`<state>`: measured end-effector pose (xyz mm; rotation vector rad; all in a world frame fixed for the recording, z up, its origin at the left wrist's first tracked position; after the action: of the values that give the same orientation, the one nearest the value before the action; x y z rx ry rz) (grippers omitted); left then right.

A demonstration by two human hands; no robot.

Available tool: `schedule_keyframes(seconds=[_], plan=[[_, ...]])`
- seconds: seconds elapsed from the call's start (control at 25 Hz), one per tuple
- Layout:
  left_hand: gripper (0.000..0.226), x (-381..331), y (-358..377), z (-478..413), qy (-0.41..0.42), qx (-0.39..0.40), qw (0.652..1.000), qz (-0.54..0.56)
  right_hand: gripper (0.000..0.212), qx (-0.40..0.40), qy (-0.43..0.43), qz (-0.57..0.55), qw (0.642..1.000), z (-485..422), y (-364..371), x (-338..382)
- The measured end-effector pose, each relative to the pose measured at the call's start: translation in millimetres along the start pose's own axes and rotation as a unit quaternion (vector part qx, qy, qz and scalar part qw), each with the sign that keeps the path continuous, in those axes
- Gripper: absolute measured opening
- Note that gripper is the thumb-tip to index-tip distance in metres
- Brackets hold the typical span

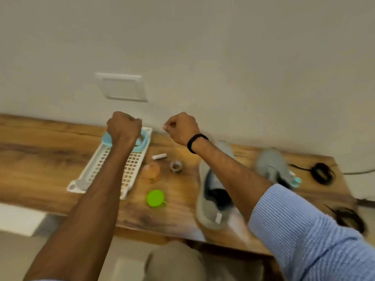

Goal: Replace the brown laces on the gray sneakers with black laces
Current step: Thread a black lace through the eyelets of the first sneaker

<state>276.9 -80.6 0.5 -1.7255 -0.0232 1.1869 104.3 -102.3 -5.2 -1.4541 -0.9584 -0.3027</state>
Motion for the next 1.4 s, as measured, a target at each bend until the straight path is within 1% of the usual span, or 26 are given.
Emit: schedule_keyframes(seconds=[0.12, 0.24, 0.32, 0.4, 0.44, 0.48, 0.52, 0.6, 0.64, 0.68, 0.72, 0.76, 0.8, 0.88, 0.96, 1.04, 1.12, 1.16, 1.2, 1.24, 1.28, 1.32, 1.36, 1.4], plan=[[0.026, -55, 6, 90, 0.075, 0.041, 0.994, 0.066, 0.018, -0.039, 0.045, -0.021, 0.998, 75, -60, -21], [0.028, -98, 33, 181, 0.147, 0.103, 0.978, 0.105, 0.024, -0.082, 0.102, -0.005, 0.991, 149, -112, -62], [0.023, -112, 60, 227, 0.177, 0.151, 0.967, 0.102, 0.026, -0.119, 0.150, 0.005, 0.981, 190, -144, -93], [0.021, -114, 89, 262, 0.195, 0.191, 0.958, 0.090, 0.020, -0.165, 0.207, 0.016, 0.964, 220, -175, -129], [0.022, -113, 102, 275, 0.200, 0.205, 0.955, 0.080, 0.019, -0.176, 0.241, 0.041, 0.954, 233, -189, -151], [0.022, -112, 114, 285, 0.208, 0.215, 0.952, 0.066, 0.019, -0.171, 0.287, 0.081, 0.939, 246, -201, -174], [0.022, -112, 124, 292, 0.217, 0.224, 0.949, 0.053, 0.020, -0.149, 0.345, 0.123, 0.918, 258, -209, -196], [0.020, -118, 134, 302, 0.237, 0.247, 0.938, 0.053, 0.034, -0.067, 0.475, 0.175, 0.860, 279, -214, -233], [0.018, -122, 135, 306, 0.242, 0.254, 0.935, 0.058, 0.042, -0.026, 0.521, 0.178, 0.835, 286, -209, -244], [0.017, -125, 134, 308, 0.245, 0.257, 0.933, 0.064, 0.049, 0.008, 0.551, 0.171, 0.817, 288, -203, -252], [0.016, -126, 134, 308, 0.245, 0.259, 0.932, 0.068, 0.054, 0.022, 0.559, 0.174, 0.810, 286, -196, -257], [0.016, -126, 134, 306, 0.243, 0.259, 0.932, 0.071, 0.054, 0.020, 0.559, 0.189, 0.807, 284, -191, -259], [0.016, -123, 134, 305, 0.238, 0.259, 0.933, 0.072, 0.050, 0.006, 0.546, 0.208, 0.811, 283, -187, -255], [0.016, -119, 131, 302, 0.226, 0.260, 0.936, 0.072, 0.036, -0.046, 0.503, 0.223, 0.834, 277, -188, -247], [0.016, -118, 128, 299, 0.214, 0.269, 0.936, 0.082, 0.026, -0.085, 0.464, 0.222, 0.853, 271, -196, -240], [0.015, -118, 125, 301, 0.215, 0.287, 0.930, 0.078, 0.019, -0.125, 0.447, 0.180, 0.867, 266, -207, -227], [0.015, -120, 122, 308, 0.233, 0.322, 0.916, 0.061, 0.004, -0.174, 0.416, 0.075, 0.889, 260, -220, -206], [0.017, -121, 121, 312, 0.242, 0.350, 0.903, 0.060, 0.006, -0.212, 0.389, 0.009, 0.896, 258, -227, -194], [0.022, -123, 120, 318, 0.251, 0.387, 0.885, 0.061, 0.010, -0.251, 0.355, -0.060, 0.898, 256, -234, -179], [0.028, -125, 119, 325, 0.259, 0.428, 0.864, 0.064, 0.010, -0.277, 0.314, -0.136, 0.898, 256, -241, -165], [0.034, -128, 118, 332, 0.266, 0.466, 0.841, 0.074, 0.007, -0.282, 0.268, -0.207, 0.898, 255, -246, -149], [0.034, -130, 117, 339, 0.274, 0.491, 0.822, 0.088, 0.006, -0.275, 0.225, -0.270, 0.895, 254, -249, -136], [0.029, -133, 116, 343, 0.285, 0.497, 0.813, 0.103, 0.009, -0.267, 0.187, -0.317, 0.890, 253, -249, -125], [0.020, -136, 115, 346, 0.292, 0.487, 0.815, 0.112, 0.011, -0.268, 0.162, -0.345, 0.885, 253, -249, -119]])
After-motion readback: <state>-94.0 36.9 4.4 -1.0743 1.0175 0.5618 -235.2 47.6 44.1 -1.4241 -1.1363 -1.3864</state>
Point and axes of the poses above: each hand's wrist, its own z-axis away from the middle knuckle, its own y-axis out of the palm, x = y × z, the point moved 2 cm from there along -z, towards the middle knuckle, and after that the axes turned 9 degrees about -y, right-handed, at the moved point
